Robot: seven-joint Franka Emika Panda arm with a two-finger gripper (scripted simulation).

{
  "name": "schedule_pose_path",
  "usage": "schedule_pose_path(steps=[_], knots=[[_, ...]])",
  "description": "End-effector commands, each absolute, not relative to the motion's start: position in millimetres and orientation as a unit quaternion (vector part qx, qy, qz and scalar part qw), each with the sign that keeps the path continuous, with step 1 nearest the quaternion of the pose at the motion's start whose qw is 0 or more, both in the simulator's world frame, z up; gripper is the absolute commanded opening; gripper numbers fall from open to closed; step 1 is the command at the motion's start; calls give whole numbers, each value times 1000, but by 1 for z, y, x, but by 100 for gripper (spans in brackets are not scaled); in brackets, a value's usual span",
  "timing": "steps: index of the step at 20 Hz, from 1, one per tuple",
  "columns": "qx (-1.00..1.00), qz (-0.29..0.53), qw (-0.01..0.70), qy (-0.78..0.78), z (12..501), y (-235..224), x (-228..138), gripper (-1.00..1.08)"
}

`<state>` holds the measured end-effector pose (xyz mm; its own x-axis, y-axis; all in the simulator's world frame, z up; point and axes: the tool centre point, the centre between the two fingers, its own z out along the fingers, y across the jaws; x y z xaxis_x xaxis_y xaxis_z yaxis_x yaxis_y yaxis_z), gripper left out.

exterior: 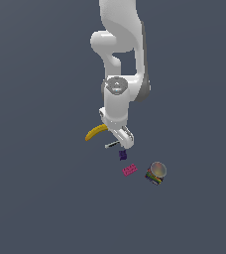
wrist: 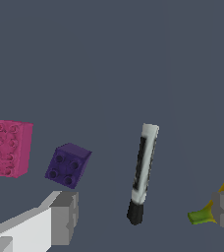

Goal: Pick up a designated object from a clutter of objects.

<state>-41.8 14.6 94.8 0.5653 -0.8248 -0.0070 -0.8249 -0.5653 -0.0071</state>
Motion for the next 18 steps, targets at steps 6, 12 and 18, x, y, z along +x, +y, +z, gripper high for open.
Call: schedule_pose_path(steps=[6, 12, 18], knots=[[-855, 0, 1, 519, 70, 15, -56, 100], [-843, 0, 0, 538, 61, 15, -61, 100], [-842, 0, 0, 539, 59, 15, -62, 100]])
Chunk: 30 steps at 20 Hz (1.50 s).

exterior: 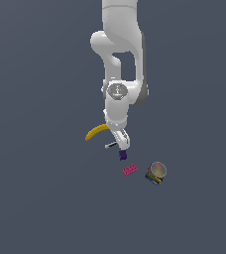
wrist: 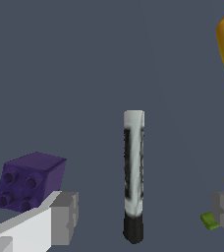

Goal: Pick up a designated object from a clutter of objects.

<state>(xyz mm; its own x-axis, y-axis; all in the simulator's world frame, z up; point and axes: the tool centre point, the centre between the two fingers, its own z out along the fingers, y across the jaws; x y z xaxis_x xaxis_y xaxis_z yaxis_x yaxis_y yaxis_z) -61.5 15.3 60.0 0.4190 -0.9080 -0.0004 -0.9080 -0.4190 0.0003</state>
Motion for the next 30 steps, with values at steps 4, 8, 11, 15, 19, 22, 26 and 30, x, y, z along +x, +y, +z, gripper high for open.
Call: schedule_pose_path(steps=[4, 8, 11, 15, 19, 22, 26, 30], knots=[[842, 0, 0, -539, 51, 15, -62, 100], [842, 0, 0, -540, 34, 15, -63, 100], [841, 0, 0, -540, 22, 15, -63, 100], [841, 0, 0, -541, 12, 15, -63, 100], [841, 0, 0, -541, 10, 15, -63, -100], [841, 0, 0, -541, 10, 15, -63, -100], [841, 0, 0, -541, 10, 15, -63, -100], [841, 0, 0, -541, 10, 15, -62, -100]])
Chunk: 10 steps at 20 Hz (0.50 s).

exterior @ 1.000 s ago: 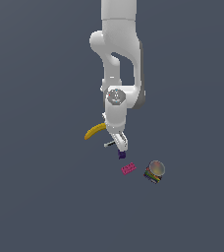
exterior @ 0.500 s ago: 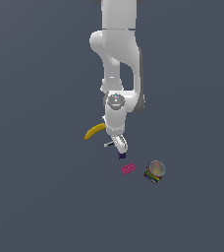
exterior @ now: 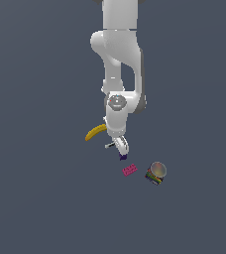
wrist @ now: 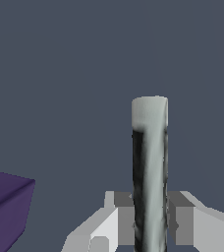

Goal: Pick up a designated object from a clutter of objects.

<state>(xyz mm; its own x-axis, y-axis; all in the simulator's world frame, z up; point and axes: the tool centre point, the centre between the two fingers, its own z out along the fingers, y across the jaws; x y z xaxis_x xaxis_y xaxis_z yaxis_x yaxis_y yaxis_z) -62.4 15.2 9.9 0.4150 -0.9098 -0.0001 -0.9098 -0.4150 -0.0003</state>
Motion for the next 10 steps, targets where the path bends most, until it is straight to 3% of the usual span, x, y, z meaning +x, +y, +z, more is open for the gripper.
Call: schedule_pose_path(steps=[1, 10], knots=[[-841, 0, 0, 541, 10, 15, -63, -100], [-841, 0, 0, 541, 34, 11, -67, -100]])
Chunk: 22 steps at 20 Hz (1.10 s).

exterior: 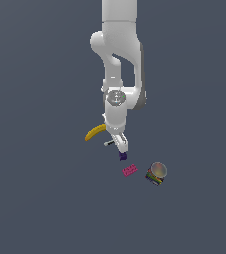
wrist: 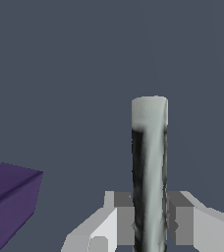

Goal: Pick up a designated object from a clutter of objects.

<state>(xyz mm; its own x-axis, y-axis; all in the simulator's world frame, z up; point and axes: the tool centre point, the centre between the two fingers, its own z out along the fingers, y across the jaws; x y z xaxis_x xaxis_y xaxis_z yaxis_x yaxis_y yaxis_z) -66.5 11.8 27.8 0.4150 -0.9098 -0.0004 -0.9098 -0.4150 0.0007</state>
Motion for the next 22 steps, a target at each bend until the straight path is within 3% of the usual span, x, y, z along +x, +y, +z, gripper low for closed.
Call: schedule_pose_path(steps=[1, 22], knots=[[841, 0, 0, -541, 38, 10, -68, -100], [841, 0, 0, -541, 199, -21, -99, -100]])
